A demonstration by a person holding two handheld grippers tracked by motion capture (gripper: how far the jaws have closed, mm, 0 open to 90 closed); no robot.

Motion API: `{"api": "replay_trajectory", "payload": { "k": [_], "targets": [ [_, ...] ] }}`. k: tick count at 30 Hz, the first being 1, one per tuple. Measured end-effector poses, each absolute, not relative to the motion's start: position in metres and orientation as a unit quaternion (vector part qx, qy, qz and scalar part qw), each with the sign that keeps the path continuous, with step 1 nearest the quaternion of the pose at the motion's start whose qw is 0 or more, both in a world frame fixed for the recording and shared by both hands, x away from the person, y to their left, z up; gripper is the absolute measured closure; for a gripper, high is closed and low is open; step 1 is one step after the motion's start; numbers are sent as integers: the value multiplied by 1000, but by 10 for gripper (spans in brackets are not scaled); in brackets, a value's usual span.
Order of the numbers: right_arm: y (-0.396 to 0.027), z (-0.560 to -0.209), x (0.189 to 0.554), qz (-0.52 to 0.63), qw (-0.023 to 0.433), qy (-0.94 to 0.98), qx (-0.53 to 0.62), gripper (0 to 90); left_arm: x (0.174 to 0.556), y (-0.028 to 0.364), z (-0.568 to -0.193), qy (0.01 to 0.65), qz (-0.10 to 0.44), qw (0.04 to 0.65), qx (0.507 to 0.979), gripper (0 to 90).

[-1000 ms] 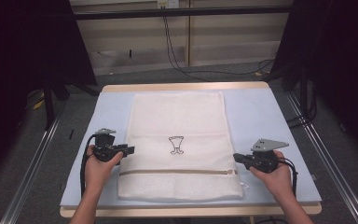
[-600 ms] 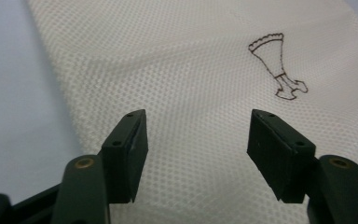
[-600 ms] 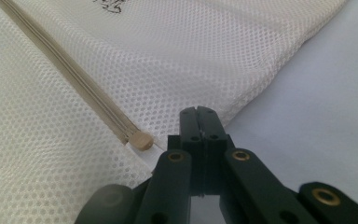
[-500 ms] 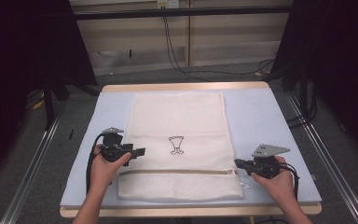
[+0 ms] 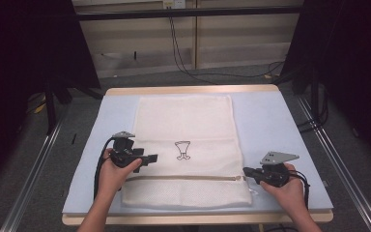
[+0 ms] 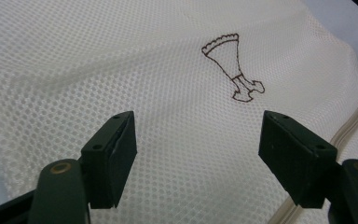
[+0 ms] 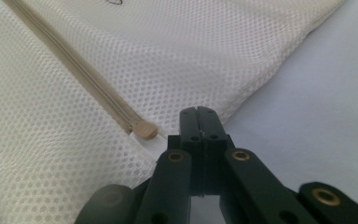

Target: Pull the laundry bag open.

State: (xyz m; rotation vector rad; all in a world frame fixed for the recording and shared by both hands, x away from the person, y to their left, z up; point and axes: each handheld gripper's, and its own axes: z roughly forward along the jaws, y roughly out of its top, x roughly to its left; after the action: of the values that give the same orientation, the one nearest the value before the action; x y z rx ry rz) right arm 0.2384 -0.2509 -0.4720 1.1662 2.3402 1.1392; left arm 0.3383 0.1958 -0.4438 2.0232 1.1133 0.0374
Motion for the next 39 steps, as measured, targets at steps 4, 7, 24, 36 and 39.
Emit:
{"api": "replay_trajectory", "payload": {
  "k": [4, 7, 24, 36, 39],
  "targets": [
    [-247, -473, 237, 395, 142, 816, 398, 900, 338, 190, -444, 431, 11, 405, 806, 269],
    [-245, -473, 237, 395, 138, 816, 399, 900, 337, 186, -444, 429, 6, 408, 806, 269],
    [-227, -471, 237, 410, 119, 818, 385, 900, 330, 166, -444, 402, -23, 404, 821, 279],
    [-242, -470, 238, 406, 140, 811, 396, 900, 322, 136, -440, 377, -67, 413, 826, 367],
    [-243, -470, 238, 404, 145, 812, 396, 900, 319, 129, -439, 371, -68, 414, 828, 383]
  ]
}}
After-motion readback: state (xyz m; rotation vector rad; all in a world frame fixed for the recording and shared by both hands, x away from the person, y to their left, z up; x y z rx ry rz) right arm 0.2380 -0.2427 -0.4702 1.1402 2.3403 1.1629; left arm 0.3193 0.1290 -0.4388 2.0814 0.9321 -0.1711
